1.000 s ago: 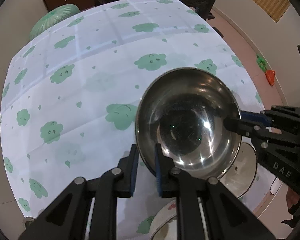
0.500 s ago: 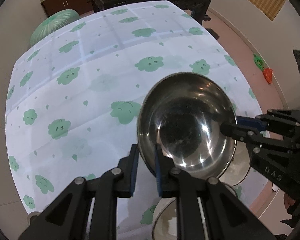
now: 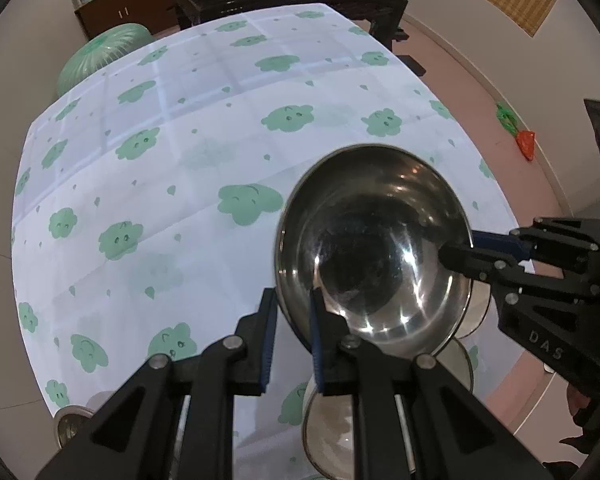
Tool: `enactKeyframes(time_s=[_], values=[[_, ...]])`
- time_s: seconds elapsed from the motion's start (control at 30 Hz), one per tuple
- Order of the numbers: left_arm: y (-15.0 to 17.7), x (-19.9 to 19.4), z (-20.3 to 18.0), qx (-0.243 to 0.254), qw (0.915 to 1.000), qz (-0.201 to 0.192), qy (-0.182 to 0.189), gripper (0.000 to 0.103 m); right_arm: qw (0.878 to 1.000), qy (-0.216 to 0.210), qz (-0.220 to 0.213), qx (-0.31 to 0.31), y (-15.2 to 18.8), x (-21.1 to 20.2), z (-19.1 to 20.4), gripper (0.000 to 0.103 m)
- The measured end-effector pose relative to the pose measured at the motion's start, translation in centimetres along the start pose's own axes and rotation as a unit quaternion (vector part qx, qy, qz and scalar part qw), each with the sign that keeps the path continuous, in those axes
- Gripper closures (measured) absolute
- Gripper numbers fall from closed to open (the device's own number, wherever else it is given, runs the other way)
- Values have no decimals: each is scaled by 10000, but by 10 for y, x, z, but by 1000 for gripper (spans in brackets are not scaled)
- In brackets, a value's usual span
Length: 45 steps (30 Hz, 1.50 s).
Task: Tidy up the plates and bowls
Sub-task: 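Lift the smaller steel bowl with both grippers and carry it over the large steel bowl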
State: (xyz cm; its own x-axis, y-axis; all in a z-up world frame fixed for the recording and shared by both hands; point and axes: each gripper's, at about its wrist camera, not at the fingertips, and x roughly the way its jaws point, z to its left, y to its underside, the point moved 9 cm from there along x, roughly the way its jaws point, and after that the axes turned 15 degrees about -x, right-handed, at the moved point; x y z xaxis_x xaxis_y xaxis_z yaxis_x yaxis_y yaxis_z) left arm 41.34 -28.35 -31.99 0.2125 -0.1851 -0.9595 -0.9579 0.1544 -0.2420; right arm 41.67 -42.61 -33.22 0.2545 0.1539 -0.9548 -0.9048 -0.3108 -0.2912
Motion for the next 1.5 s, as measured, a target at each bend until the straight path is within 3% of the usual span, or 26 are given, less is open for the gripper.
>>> enactKeyframes(time_s=[0.83,1.5], values=[[42,-28,-5,446,9988,-84,165,90,9995,231,69,216,43,-20,31,88],[74,-29,-6,694,9975,5,164,90,9987,235,241,379,79,-18,52,88]])
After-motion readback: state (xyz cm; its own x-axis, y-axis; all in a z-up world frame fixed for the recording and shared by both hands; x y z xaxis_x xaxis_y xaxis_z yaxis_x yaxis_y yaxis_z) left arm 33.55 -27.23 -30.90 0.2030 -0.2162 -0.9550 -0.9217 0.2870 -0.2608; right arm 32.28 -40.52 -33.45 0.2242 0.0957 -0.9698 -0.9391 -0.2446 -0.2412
